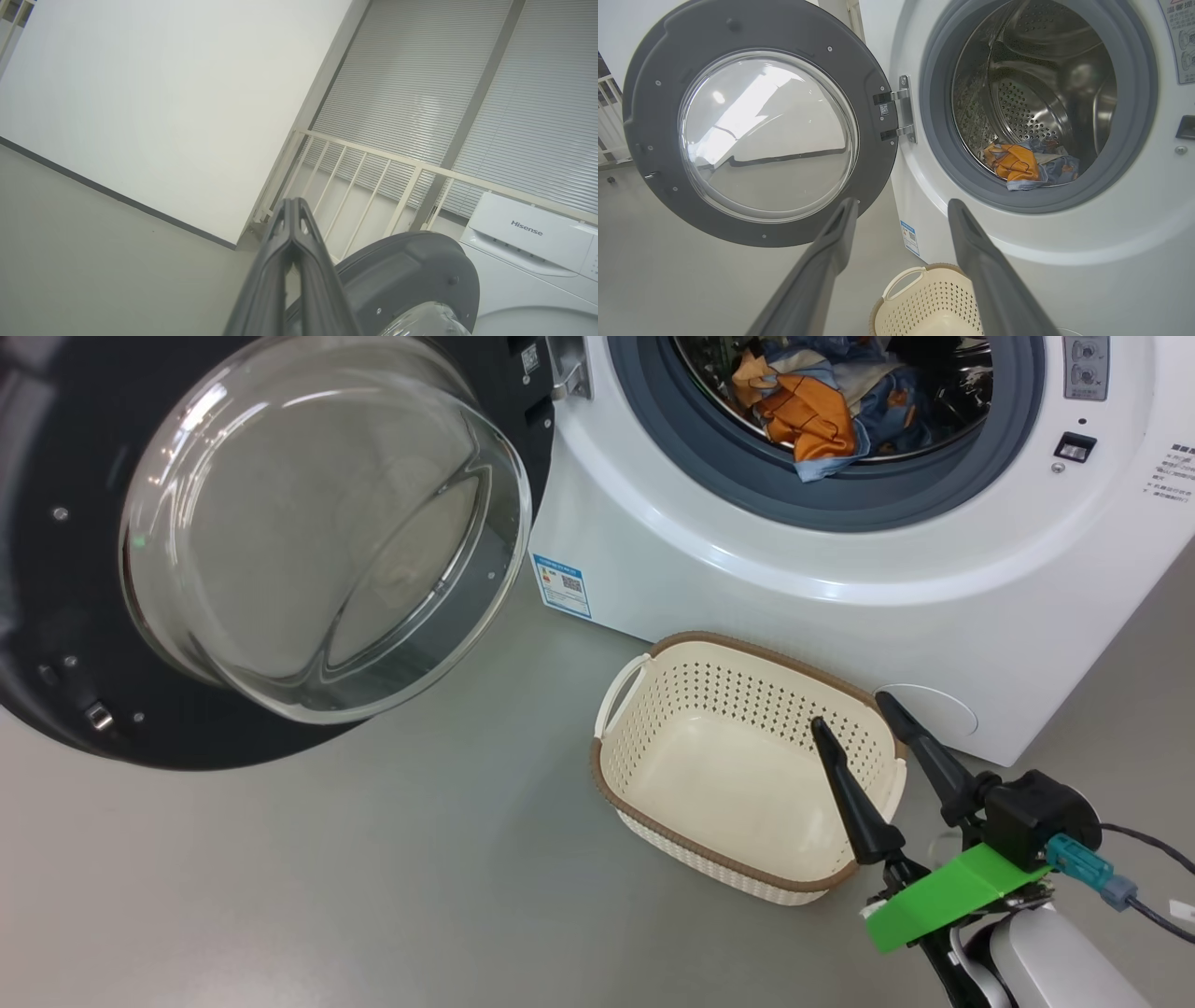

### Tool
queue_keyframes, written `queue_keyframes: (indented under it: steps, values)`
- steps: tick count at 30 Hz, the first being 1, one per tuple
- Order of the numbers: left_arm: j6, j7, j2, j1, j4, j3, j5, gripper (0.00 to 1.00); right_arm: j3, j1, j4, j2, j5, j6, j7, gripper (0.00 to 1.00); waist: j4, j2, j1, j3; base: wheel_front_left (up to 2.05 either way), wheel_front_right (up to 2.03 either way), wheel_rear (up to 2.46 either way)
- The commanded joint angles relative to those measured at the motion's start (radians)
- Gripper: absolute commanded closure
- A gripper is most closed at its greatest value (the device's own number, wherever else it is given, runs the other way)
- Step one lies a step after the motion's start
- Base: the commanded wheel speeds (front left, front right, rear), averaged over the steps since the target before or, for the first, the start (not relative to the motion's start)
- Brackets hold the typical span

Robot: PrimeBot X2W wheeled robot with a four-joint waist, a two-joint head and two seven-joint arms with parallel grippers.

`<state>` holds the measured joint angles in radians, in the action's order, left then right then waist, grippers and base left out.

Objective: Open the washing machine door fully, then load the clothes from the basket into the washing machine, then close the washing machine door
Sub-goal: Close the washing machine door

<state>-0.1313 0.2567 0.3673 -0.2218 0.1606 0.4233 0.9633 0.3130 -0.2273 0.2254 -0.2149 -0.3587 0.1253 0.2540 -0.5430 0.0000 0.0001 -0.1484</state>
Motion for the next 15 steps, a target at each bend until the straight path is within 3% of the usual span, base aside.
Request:
queue_keyframes:
  steps: [1,8,15]
  values:
    - [0.001,0.002,0.101,-0.057,0.019,0.011,0.047,1.0,0.008,0.015,-0.031,0.007,0.011,0.005,0.008,0.0,0.001,0.0,-0.0001,-0.001,0.0,0.0,0.0]
    - [0.001,-0.133,0.27,-0.221,0.249,-0.069,0.305,1.0,-0.012,0.03,-0.044,0.008,0.021,0.005,0.008,0.0,0.006,0.0,-0.0001,-0.012,0.0,0.0,0.0]
    - [0.001,-0.326,0.358,-0.352,0.443,-0.151,0.448,1.0,-0.016,0.041,-0.054,0.004,0.032,0.005,0.008,0.0,0.008,0.0,-0.0001,-0.027,0.0,0.0,0.0]
